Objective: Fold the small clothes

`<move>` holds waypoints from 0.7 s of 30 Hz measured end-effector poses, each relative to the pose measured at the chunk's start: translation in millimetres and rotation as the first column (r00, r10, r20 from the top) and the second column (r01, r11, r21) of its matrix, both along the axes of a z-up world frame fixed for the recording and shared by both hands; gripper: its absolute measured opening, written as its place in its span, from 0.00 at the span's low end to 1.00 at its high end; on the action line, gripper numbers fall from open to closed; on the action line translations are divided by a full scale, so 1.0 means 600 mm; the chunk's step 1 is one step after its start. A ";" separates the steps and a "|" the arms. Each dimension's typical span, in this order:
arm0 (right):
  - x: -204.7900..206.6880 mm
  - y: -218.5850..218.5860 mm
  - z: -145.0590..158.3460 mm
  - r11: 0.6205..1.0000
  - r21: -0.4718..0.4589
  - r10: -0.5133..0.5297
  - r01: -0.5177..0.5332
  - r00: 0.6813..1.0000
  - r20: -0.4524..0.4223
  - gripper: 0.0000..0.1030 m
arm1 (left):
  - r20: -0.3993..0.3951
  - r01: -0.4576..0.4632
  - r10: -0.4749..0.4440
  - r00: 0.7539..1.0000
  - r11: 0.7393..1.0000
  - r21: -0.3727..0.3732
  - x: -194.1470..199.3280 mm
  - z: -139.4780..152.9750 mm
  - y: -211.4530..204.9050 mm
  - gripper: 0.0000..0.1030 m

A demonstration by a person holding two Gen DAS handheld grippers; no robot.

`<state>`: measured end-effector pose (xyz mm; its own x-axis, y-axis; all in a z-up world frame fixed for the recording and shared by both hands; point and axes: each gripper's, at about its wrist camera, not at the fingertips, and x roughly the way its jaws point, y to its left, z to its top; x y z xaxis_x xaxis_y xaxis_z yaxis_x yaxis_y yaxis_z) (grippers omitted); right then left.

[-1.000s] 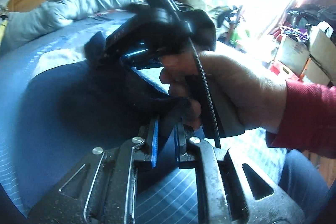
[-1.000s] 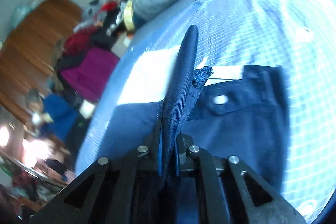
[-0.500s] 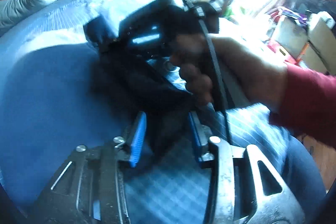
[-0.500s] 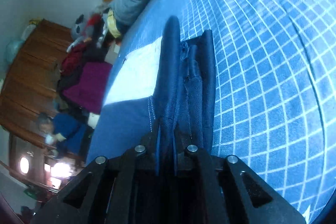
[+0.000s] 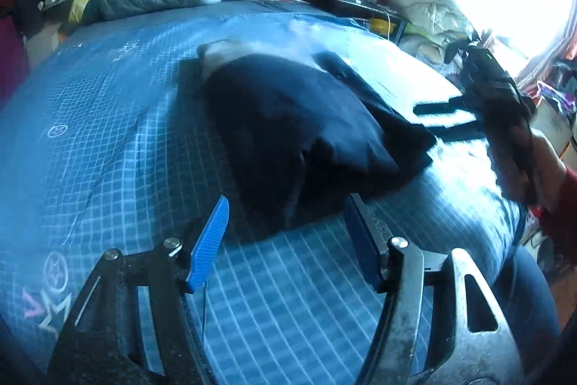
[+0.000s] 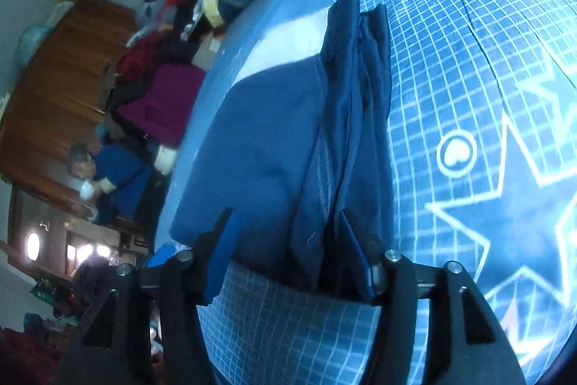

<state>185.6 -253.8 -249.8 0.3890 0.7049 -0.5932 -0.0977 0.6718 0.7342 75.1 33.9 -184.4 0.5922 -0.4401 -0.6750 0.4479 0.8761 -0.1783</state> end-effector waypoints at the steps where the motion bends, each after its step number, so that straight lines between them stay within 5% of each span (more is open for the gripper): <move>1: -0.005 0.006 -0.003 1.000 -0.014 0.005 -0.005 1.000 -0.004 0.61 | 0.008 0.016 -0.017 1.000 1.000 0.017 0.008 -0.005 -0.020 0.62; 7: -0.010 0.032 -0.016 0.998 -0.061 0.020 -0.021 1.000 -0.013 0.60 | -0.012 0.011 -0.009 1.000 0.982 0.191 0.064 -0.056 -0.070 0.57; 8: -0.009 0.036 -0.016 0.997 -0.074 0.020 -0.020 1.000 -0.007 0.54 | -0.003 0.012 -0.012 1.000 0.979 0.203 0.068 -0.055 -0.071 0.57; 9: -0.008 0.041 -0.017 0.995 -0.098 0.015 -0.015 1.000 0.002 0.22 | 0.007 0.008 -0.009 1.000 0.977 0.214 0.067 -0.051 -0.074 0.54; 10: -0.006 0.040 -0.023 0.994 -0.112 0.012 -0.012 1.000 -0.004 0.06 | 0.016 0.012 -0.016 1.000 0.974 0.225 0.065 -0.045 -0.066 0.52; 13: -0.016 0.002 -0.029 0.989 -0.125 -0.083 0.083 0.997 0.008 0.03 | 0.066 0.028 -0.052 0.996 0.949 0.315 0.056 -0.039 -0.034 0.54; 16: -0.022 -0.023 -0.058 0.992 -0.089 -0.098 0.094 0.994 -0.042 0.02 | 0.048 0.112 -0.150 0.987 0.881 0.460 0.032 -0.083 -0.028 0.57; 19: -0.018 -0.010 -0.057 0.992 -0.116 -0.058 0.054 0.998 -0.027 0.03 | 0.017 0.150 -0.172 0.985 0.899 0.412 0.013 -0.051 -0.017 0.44; 21: -0.016 -0.014 -0.057 0.993 -0.100 -0.064 0.061 0.997 -0.030 0.03 | 0.010 0.162 -0.171 0.985 0.947 0.278 -0.006 -0.010 0.012 0.41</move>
<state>176.0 -262.0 -284.0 0.4092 0.6171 -0.6721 -0.0300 0.7453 0.6661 71.8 41.1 -190.6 0.5507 -0.3339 -0.7650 0.5929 0.8016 0.0768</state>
